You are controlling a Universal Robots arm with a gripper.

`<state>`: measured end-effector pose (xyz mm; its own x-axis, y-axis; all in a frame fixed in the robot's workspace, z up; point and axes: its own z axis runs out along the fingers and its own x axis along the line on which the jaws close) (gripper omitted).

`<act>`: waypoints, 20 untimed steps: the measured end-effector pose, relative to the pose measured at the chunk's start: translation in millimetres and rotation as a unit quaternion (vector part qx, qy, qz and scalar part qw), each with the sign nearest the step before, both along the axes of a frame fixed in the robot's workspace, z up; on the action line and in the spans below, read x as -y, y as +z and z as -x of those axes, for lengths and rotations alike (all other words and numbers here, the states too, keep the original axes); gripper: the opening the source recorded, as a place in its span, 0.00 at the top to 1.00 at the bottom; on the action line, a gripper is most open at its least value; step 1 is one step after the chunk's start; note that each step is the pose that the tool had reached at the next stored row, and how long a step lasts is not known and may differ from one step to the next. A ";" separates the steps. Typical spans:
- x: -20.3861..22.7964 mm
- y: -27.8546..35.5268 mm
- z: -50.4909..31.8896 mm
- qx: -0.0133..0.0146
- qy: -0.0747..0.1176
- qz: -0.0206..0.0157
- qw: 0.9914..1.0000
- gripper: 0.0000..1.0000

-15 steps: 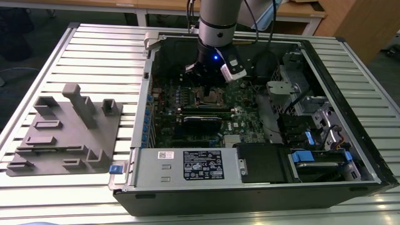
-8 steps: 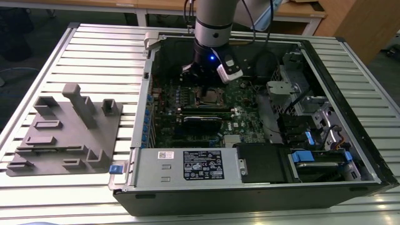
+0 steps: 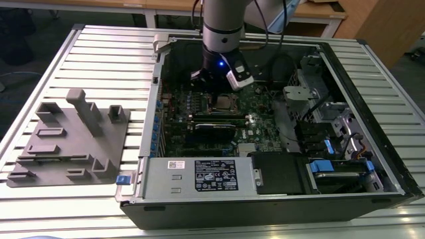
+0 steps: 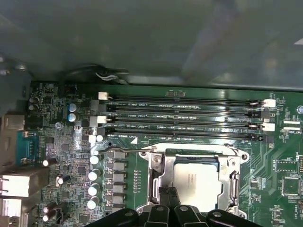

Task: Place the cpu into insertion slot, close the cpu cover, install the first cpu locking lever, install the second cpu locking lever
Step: 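Close the cpu cover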

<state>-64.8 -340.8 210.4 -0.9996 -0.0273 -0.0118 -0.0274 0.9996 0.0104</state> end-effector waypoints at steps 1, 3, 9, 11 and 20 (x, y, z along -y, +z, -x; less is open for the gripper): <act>0.0 -0.1 0.4 0.000 0.000 0.000 1.000 0.89; -0.9 -0.4 0.6 0.000 0.000 0.000 1.000 0.89; -4.3 -1.9 0.7 0.000 0.000 0.000 1.000 0.89; -4.4 -5.2 1.1 0.001 0.000 0.000 1.000 0.89; -4.5 -7.9 2.8 0.002 0.000 0.000 1.000 0.89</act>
